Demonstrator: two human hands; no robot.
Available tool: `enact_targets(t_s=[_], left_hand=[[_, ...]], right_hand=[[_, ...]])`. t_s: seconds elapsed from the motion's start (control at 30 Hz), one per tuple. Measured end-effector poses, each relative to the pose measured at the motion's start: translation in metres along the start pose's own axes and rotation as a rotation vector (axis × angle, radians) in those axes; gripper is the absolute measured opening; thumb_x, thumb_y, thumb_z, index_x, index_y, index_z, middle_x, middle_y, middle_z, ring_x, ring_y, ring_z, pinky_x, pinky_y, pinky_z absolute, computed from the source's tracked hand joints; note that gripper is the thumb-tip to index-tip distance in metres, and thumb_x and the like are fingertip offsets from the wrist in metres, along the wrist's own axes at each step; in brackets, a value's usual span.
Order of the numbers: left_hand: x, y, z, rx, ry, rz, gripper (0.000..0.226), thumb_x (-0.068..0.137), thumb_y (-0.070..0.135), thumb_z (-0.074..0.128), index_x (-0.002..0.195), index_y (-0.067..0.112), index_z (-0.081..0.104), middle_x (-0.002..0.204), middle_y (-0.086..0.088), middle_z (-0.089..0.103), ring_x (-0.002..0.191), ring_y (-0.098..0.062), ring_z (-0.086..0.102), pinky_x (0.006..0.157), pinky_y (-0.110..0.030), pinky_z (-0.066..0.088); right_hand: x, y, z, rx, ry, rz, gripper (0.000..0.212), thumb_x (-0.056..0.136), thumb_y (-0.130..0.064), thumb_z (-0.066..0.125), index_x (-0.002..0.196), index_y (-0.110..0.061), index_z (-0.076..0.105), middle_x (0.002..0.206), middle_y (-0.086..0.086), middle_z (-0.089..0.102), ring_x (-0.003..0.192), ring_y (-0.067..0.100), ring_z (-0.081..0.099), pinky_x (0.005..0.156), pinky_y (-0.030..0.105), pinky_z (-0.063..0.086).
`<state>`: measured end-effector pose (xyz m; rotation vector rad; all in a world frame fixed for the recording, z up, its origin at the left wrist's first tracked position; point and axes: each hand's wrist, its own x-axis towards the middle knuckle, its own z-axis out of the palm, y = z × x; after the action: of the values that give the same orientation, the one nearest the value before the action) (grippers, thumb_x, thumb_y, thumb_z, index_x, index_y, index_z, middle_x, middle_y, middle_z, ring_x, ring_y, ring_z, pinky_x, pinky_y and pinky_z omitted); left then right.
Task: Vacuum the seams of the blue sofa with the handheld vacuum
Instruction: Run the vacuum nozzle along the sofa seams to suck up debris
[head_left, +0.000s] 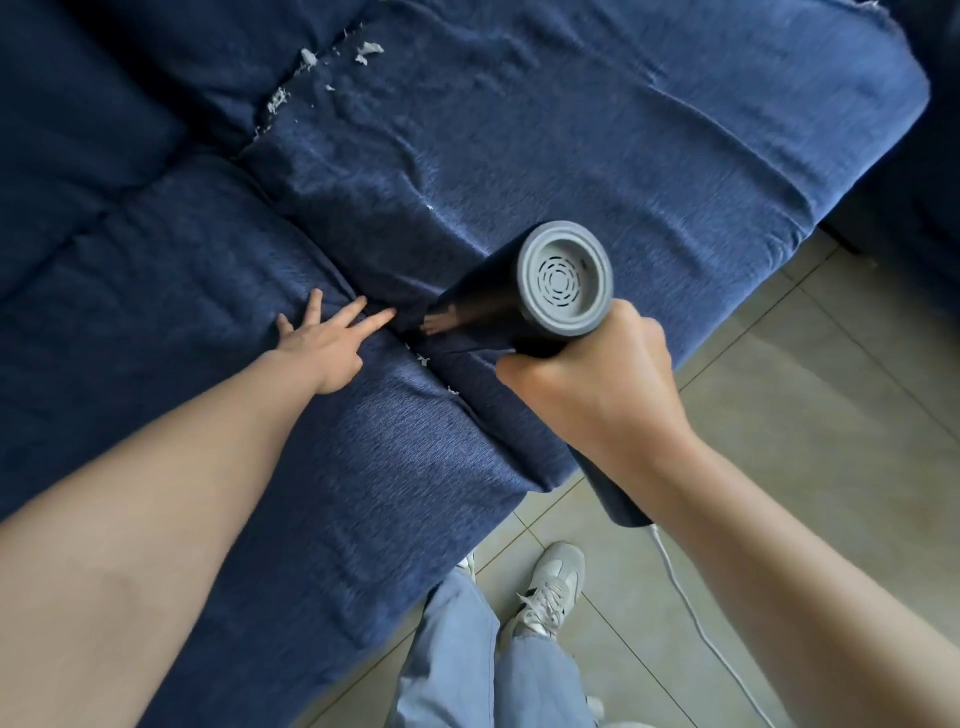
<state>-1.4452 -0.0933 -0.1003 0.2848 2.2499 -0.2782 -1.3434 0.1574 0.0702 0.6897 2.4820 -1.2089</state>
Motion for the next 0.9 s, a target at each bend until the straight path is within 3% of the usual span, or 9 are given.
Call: enact_targets(t_s=[0.13,0.23,0.33,0.43,0.53,0.63,0.8,0.9], left_hand=[[-0.001,0.007,0.0,-0.008,0.0,-0.024,0.074,0.099,0.02,0.036,0.146,0.055,-0.009,0.16,0.017,-0.014,0.145,-0.038,-0.019,0.11,-0.071,0.007],[-0.001,0.007,-0.003,-0.014,-0.014,-0.026,0.073,0.099,0.02,0.035,0.147,0.055,-0.009,0.16,0.015,-0.014,0.145,-0.038,-0.019,0.109,-0.071,0.007],[0.0,0.008,-0.002,-0.042,-0.027,-0.022,0.064,0.101,0.039,0.035,0.147,0.054,-0.007,0.161,0.014,-0.013,0.145,-0.039,-0.02,0.109,-0.072,0.008],[-0.001,0.01,0.001,-0.047,-0.038,-0.024,0.071,0.095,0.058,0.041,0.147,0.052,-0.007,0.161,0.012,-0.015,0.144,-0.04,-0.021,0.109,-0.073,0.007],[0.0,0.01,0.001,-0.031,-0.037,-0.025,0.079,0.092,0.059,0.047,0.148,0.052,-0.009,0.16,0.012,-0.016,0.144,-0.04,-0.021,0.109,-0.073,0.008],[0.0,0.01,0.001,-0.016,-0.024,-0.021,0.082,0.092,0.059,0.05,0.147,0.052,-0.01,0.161,0.011,-0.015,0.145,-0.04,-0.018,0.109,-0.072,0.011],[-0.003,0.009,0.006,-0.018,-0.005,-0.012,0.084,0.092,0.056,0.051,0.147,0.05,-0.013,0.161,0.012,-0.015,0.145,-0.039,-0.018,0.11,-0.071,0.008],[-0.007,0.008,0.012,-0.01,0.004,-0.009,0.081,0.094,0.056,0.046,0.149,0.046,-0.013,0.16,0.013,-0.016,0.146,-0.035,-0.019,0.112,-0.068,0.005]], right_hand=[[0.001,0.001,0.001,-0.04,-0.006,0.006,0.029,0.069,-0.042,0.073,0.066,-0.023,0.051,0.085,0.004,0.07,0.091,0.031,0.065,0.072,0.034,0.051],[0.001,0.001,-0.009,-0.064,0.001,-0.015,0.031,0.06,-0.046,0.068,0.065,-0.02,0.052,0.079,0.004,0.068,0.085,0.031,0.065,0.067,0.032,0.047],[0.0,0.0,-0.013,-0.05,0.016,-0.035,0.032,0.057,-0.047,0.065,0.059,-0.02,0.048,0.068,-0.001,0.06,0.083,0.031,0.063,0.065,0.031,0.045],[0.003,-0.004,-0.005,-0.045,-0.01,-0.05,0.034,0.06,-0.048,0.067,0.06,-0.021,0.046,0.073,0.001,0.062,0.088,0.032,0.063,0.068,0.034,0.048],[0.005,-0.004,0.004,-0.104,-0.037,-0.058,0.036,0.072,-0.047,0.072,0.065,-0.024,0.045,0.084,0.004,0.066,0.092,0.034,0.062,0.073,0.033,0.047],[0.006,-0.002,0.001,-0.141,-0.029,-0.053,0.035,0.067,-0.054,0.069,0.073,-0.023,0.054,0.089,0.005,0.069,0.092,0.034,0.063,0.076,0.036,0.052],[0.003,-0.005,-0.006,-0.125,-0.022,-0.052,0.04,0.06,-0.054,0.067,0.071,-0.019,0.053,0.084,0.008,0.068,0.087,0.034,0.063,0.072,0.036,0.052],[0.004,-0.01,0.002,-0.098,-0.021,-0.065,0.038,0.069,-0.05,0.072,0.069,-0.02,0.05,0.083,0.006,0.067,0.088,0.035,0.062,0.072,0.034,0.049]])
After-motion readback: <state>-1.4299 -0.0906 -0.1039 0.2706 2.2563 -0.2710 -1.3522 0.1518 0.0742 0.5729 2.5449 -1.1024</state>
